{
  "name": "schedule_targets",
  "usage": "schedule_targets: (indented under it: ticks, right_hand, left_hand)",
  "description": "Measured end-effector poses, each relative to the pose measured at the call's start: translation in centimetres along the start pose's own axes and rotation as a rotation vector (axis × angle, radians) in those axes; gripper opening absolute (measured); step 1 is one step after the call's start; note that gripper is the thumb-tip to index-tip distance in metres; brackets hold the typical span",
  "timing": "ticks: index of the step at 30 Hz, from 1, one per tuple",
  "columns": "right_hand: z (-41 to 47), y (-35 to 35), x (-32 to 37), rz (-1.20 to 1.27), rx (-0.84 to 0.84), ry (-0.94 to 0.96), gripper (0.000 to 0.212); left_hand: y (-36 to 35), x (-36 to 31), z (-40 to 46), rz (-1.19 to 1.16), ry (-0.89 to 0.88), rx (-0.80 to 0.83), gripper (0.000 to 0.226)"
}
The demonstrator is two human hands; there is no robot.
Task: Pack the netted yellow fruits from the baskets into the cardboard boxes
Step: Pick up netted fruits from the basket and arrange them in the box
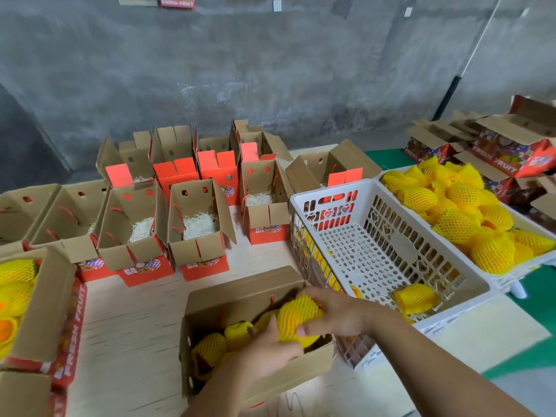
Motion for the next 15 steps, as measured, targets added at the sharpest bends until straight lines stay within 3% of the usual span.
schedule_targets:
  ticks: [2, 4, 6, 7, 10, 12, 15]
  right_hand:
    - [0.7, -0.8, 0.3, -0.394, -0.064, -0.035, 0.062]
    - [1.8, -2.8, 1.0, -0.794, -0.13, -0.017, 0.055]
    - [2.9, -4.4, 0.8, -1.046, -0.129, -0.115, 0.039]
    - [3.2, -4.8, 0.4, -1.082, -0.104, -0.185, 0.031]
    - [3.7, -5.0, 0.0, -1.094, -0.055, -0.268, 0.025]
    - [4.0, -5.1, 0.4, -1.135, -0.051, -0.272, 0.03]
    - [3.8, -5.2, 1.0, -1.119, -0.084, -0.203, 0.018]
  left_hand:
    - [0.2, 0.1, -0.5, 0.301, -0.027, -0.022, 0.088]
    - [0.6, 0.0, -0.4, 0.202, -0.121, -0.084, 0.065]
    - [0.2, 0.0, 0.1, 0.237, -0.216, -0.06, 0.029]
    - [0.0, 0.2, 0.5, 0.318, -0.23, -0.055, 0.017]
    - [-0.3, 0.6, 1.3, 0.472, -0.179, -0.063, 0.016]
    - [-0.6, 0.4, 1.8, 0.556, -0.168, -0.008, 0.017]
    - [-0.4, -0.4, 2.2, 0.664, -0.207, -0.03, 0.014]
Point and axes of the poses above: each hand's wrist, its own z-axis towards the middle knuckle, its own y-axis out of the back of the hand, x = y × z, the point moved 6 cm from there along z, towards the middle knuckle, and after that the axes turned 10 degrees about -y, right-handed, at the moved point
